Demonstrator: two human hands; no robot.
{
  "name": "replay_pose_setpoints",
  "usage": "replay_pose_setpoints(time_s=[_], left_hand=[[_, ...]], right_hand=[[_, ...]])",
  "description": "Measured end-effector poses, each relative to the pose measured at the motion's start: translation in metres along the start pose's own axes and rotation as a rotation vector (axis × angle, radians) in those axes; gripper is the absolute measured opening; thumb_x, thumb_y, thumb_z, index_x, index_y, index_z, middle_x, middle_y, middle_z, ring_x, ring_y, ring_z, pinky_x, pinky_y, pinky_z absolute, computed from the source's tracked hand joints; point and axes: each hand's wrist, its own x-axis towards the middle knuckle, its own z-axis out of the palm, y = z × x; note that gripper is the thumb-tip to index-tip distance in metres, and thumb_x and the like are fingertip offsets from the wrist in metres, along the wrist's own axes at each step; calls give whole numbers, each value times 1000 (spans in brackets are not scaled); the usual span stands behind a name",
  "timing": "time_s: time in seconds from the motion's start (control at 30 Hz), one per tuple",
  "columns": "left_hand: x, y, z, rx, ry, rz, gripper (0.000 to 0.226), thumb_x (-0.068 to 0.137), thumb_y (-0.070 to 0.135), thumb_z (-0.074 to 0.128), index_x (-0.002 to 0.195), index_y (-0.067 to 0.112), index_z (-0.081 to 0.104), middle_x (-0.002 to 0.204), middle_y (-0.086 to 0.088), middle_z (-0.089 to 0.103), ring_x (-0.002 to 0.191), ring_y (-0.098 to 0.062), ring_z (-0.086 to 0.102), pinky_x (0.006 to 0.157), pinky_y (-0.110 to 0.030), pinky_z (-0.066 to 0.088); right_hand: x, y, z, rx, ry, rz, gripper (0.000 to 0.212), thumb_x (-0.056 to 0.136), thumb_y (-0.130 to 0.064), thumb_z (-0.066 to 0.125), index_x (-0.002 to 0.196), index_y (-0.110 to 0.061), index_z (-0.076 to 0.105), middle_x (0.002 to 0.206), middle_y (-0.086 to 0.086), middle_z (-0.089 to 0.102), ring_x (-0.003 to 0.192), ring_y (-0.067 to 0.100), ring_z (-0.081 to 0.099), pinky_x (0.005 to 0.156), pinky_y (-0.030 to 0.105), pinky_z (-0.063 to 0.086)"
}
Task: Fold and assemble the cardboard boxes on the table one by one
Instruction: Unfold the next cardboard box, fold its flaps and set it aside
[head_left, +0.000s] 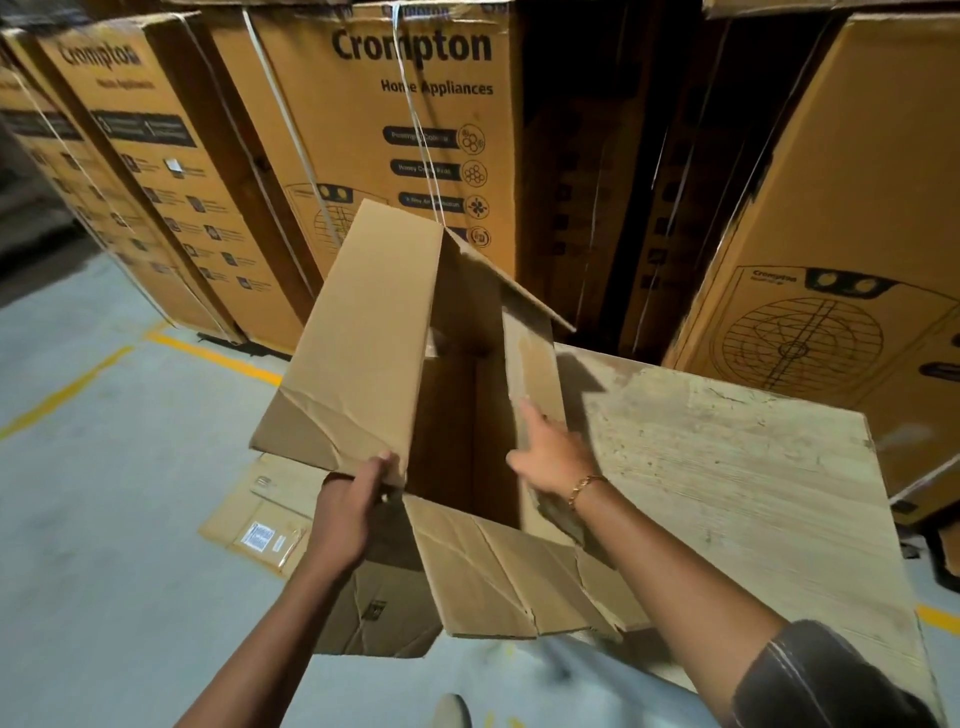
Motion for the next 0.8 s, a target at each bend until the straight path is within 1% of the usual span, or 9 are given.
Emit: replay_pose_setpoints(time_s=[0.07, 0.1, 0.2, 0.33, 0.47, 0.6, 0.67, 0.73, 0.8], left_hand=[[3, 0, 3, 64, -38, 3, 54, 81, 59, 60, 57, 11, 68, 61, -7, 63, 67, -24, 54, 65, -38, 38], [4, 1, 6, 100, -63, 14, 60, 84, 60, 59, 60, 6, 72, 61, -9, 64, 67, -26, 56, 66, -38, 39], [10, 4, 13, 191, -81, 82, 73, 78, 70, 48, 71, 2, 75, 68, -11, 70, 77, -29, 64, 76, -41, 45], [17, 5, 10, 202, -57, 80, 53, 96, 57, 53, 66, 18, 72, 71, -1, 68, 78, -32, 62, 73, -42, 48], [17, 6, 10, 251, -82, 53, 66, 83, 72, 55, 57, 15, 74, 69, -7, 70, 76, -31, 64, 78, -49, 53], [10, 9, 31, 329, -86, 264, 65, 76, 80, 46, 82, 23, 76, 91, 6, 75, 91, -17, 69, 85, -35, 54], [2, 17, 52, 472, -80, 420, 64, 78, 77, 45, 94, 23, 76, 95, 8, 73, 90, -15, 66, 78, -27, 51], [-8, 29, 82, 720, -94, 517, 71, 81, 79, 36, 93, 20, 75, 97, -2, 71, 93, -24, 61, 82, -35, 48], [-19, 35, 111, 898, -132, 570, 73, 84, 81, 29, 89, 23, 74, 99, -1, 66, 98, -22, 53, 87, -40, 42]], right_hand=[[-4, 20, -8, 151, 36, 28, 73, 90, -20, 56, 154, -37, 24, 80, -5, 58, 55, 11, 49, 47, 22, 36], [-7, 32, -11, 217, 56, 49, 71, 91, -17, 55, 153, -38, 27, 84, -2, 64, 56, 13, 53, 47, 22, 42], [-16, 63, -21, 534, 196, 121, 63, 93, -9, 55, 146, -41, 41, 123, 3, 68, 97, 18, 70, 69, 30, 60], [-27, 91, -41, 766, 235, 197, 67, 89, 4, 49, 144, -34, 47, 119, -1, 68, 93, 11, 65, 65, 25, 52], [-27, 111, -41, 551, 301, 250, 67, 90, -6, 52, 150, -36, 41, 108, -9, 64, 79, 15, 64, 69, 35, 56], [-26, 126, -34, 374, 269, 314, 71, 90, -16, 53, 155, -37, 31, 90, -4, 68, 69, 18, 62, 55, 27, 45], [-24, 133, -29, 367, 226, 320, 74, 88, -14, 53, 155, -40, 31, 113, -1, 71, 76, 21, 67, 60, 32, 54], [-22, 141, -22, 397, 174, 321, 79, 86, -7, 52, 155, -40, 31, 142, -1, 59, 99, 26, 69, 74, 37, 59], [-25, 151, -14, 421, 130, 337, 79, 87, 0, 52, 155, -36, 33, 146, 7, 54, 115, 32, 64, 79, 40, 57]])
